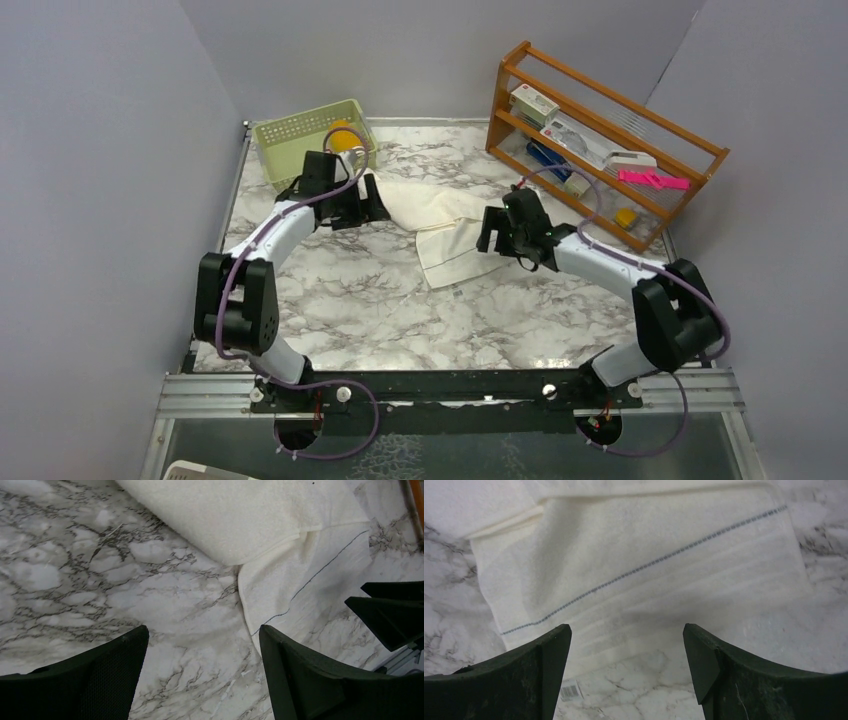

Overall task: Roll the towels
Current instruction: Flatten out the towel at the center of the board.

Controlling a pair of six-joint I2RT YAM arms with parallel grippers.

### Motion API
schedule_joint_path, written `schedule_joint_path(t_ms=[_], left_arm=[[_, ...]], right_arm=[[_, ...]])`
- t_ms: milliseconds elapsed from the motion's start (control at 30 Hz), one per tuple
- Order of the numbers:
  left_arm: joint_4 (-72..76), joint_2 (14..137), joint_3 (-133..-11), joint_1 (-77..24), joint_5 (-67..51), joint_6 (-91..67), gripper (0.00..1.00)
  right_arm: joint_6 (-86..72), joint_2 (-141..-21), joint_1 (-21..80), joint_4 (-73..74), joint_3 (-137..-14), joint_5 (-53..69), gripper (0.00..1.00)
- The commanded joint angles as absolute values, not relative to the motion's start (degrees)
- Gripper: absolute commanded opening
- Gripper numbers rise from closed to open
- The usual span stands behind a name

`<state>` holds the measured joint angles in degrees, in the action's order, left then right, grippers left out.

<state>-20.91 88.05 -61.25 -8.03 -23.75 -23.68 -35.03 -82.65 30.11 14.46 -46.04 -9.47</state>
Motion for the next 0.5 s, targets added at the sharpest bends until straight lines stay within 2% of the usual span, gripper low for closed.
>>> schedule_joint_path(t_ms=[0,100,333,400,467], left_arm=[[-15.7,94.1,-65.8,-12.0,-20.5,-26.6,0.84],[-13.1,98.6,-67.8,-13.3,-19.3,-28.4,0.84],[-11.0,112.0,-76.6,-16.3,-18.0,-29.3,0.83],[-11.1,115.2,-79.4,-16.7,-17.7,-29.2,0.80],[-11.3,117.6,-81.8,-16.9,-17.4,-28.8,0.70]], right_arm=[[-28.8,-89.6,29.3,12.9,-56.5,-1.9,0.81],[-24.7,-93.8,29.4,12.3,-59.1,1.5,0.76],[-18.0,-101.0,30.2,15.7,-62.8,-3.6,0.73],[-16.9,-101.1,30.5,15.7,-62.2,-5.1,0.71],[-16.6,-100.9,30.5,15.8,-61.2,-6.3,0.66]])
